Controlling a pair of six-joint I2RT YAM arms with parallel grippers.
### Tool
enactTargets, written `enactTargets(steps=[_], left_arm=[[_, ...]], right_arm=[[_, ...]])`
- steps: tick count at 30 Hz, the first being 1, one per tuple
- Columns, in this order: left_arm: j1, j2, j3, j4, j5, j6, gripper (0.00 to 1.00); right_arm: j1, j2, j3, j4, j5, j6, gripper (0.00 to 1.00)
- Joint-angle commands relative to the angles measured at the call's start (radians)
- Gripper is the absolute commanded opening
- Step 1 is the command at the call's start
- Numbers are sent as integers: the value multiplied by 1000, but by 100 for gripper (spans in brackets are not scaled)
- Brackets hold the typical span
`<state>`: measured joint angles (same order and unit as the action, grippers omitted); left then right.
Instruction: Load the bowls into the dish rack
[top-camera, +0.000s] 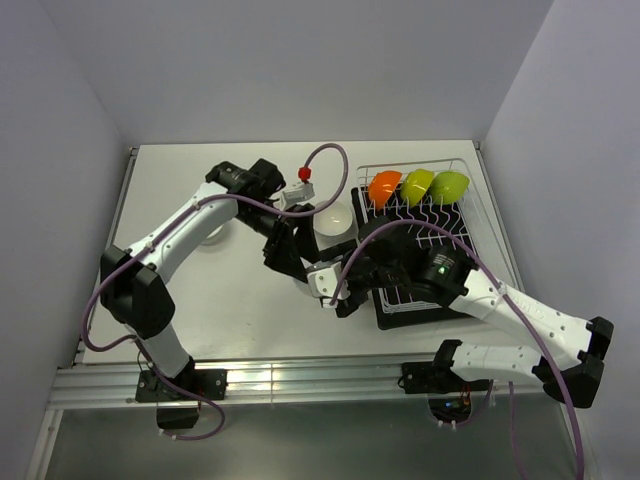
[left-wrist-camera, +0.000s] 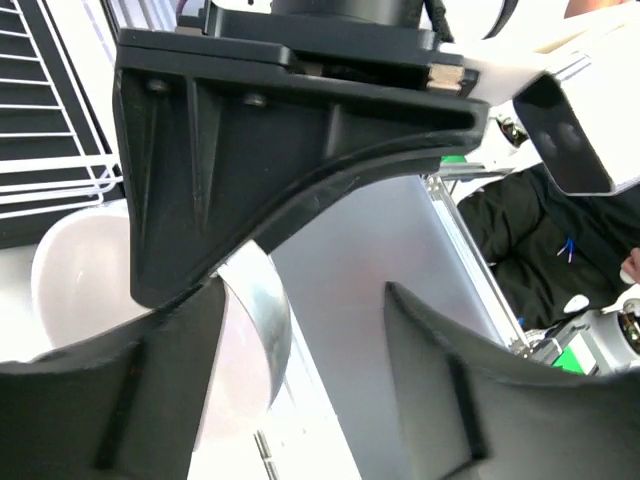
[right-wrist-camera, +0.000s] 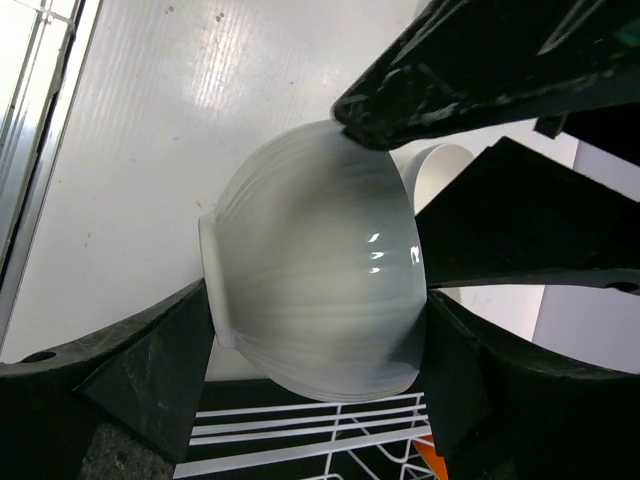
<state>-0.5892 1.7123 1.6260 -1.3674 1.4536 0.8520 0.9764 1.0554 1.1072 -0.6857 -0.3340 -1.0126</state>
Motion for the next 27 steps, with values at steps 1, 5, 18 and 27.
enactTargets(steps=[1, 5, 18, 27], left_arm=[[37, -6, 64, -1, 70, 54, 72], [86, -13, 100, 83, -17, 7, 81], [196, -189, -70, 777, -401, -490, 92], [183, -252, -121, 941, -440, -718, 99]], right_arm=[[8, -51, 37, 26, -33, 3, 0], [8, -75, 25, 12, -33, 9, 0], [-165, -127, 42, -44, -120, 224, 0], [-686, -143, 100, -208, -338, 374, 0]])
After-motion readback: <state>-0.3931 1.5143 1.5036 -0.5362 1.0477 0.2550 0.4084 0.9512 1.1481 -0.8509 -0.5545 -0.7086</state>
